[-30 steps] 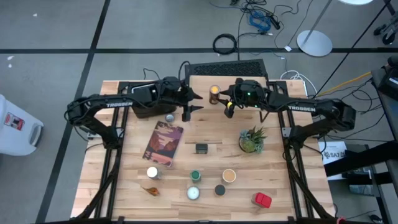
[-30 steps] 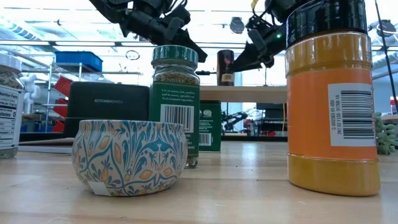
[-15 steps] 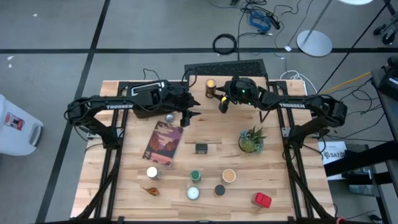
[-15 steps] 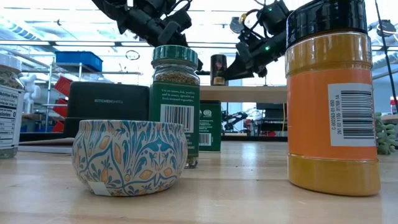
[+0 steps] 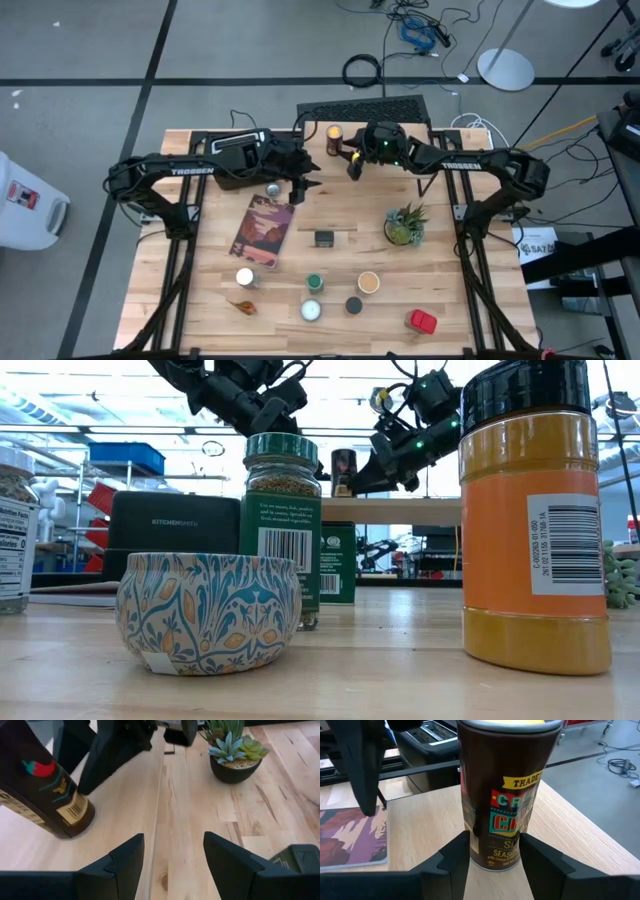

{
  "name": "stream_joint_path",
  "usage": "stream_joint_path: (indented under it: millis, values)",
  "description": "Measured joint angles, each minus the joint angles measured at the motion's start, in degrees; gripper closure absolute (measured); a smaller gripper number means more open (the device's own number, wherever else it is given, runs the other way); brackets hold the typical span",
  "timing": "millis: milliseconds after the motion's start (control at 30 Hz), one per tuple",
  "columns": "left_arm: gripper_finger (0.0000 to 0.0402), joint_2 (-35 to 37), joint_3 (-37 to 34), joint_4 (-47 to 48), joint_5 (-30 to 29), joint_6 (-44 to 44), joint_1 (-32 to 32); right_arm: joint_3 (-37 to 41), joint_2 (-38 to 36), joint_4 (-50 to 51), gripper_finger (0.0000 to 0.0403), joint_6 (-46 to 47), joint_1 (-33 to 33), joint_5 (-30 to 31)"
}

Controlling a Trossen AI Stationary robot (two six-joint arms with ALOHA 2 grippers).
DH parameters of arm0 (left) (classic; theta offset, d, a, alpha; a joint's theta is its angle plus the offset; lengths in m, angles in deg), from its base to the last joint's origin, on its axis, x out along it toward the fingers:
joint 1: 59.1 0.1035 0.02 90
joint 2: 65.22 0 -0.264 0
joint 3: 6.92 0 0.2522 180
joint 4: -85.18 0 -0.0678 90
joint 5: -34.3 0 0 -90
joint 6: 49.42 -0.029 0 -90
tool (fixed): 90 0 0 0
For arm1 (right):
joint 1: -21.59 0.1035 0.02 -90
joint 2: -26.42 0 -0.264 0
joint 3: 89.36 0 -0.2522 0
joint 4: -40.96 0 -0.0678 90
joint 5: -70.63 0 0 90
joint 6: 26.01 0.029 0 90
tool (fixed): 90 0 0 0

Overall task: Shelf spices
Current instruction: Put the yellow seasoning bottle on the shelf, then put the yellow cap into the seasoning bottle

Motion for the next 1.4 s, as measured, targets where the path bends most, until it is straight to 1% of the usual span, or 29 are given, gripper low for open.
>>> stream_joint_path:
  millis: [133, 367, 533, 733, 800, 900, 1000, 1067, 1200, 1367, 1400]
  values:
    - [0.0186, 0.00, 0.00, 1.31, 0.03, 0.00, -0.61, -0.02, -1.02, 0.64, 0.0246, -0.15, 0.24, -0.34]
    - [0.0186, 0.59, 0.00, 3.81, 0.05, 0.31, -2.15, -0.02, -5.51, 7.10, 0.0246, -0.23, 2.12, -0.34]
    - [0.0186, 2.92, 0.00, 7.02, -0.42, 0.33, -2.73, -0.02, -10.02, 11.89, 0.0246, -0.61, 4.79, -0.33]
    - [0.0186, 6.58, 0.00, 12.64, -2.65, 0.55, -2.96, -0.02, -14.53, 17.91, 0.0246, -1.48, 8.58, -0.32]
    - [0.0186, 7.42, 0.00, 14.66, -3.19, 1.87, -3.15, -0.02, -15.55, 19.69, 0.0246, -1.49, 9.76, -0.31]
    - [0.0186, 7.64, 0.00, 19.00, -6.11, 4.58, -3.59, -0.02, -16.74, 21.43, 0.0246, -1.49, 11.52, -0.31]
    - [0.0187, 6.88, 0.00, 23.39, -12.77, 7.76, -3.70, -0.02, -17.54, 22.94, 0.0246, -1.44, 13.16, -0.27]
    - [0.0187, 5.99, 0.00, 25.86, -15.49, 10.23, -3.47, -0.02, -17.98, 23.47, 0.0246, -1.42, 14.09, -0.07]
    - [0.0187, 3.26, -0.02, 28.52, -17.36, 13.73, -1.94, -0.02, -18.18, 23.84, 0.0246, -1.25, 15.45, 0.01]
    - [0.0187, -1.87, -0.02, 31.60, -19.14, 15.76, 0.48, -0.02, -18.18, 24.31, 0.0246, -1.25, 16.82, 0.06]
    - [0.0187, -2.86, 0.01, 32.41, -20.24, 15.90, 0.85, -0.02, -18.18, 24.46, 0.0246, -1.25, 17.04, 0.06]
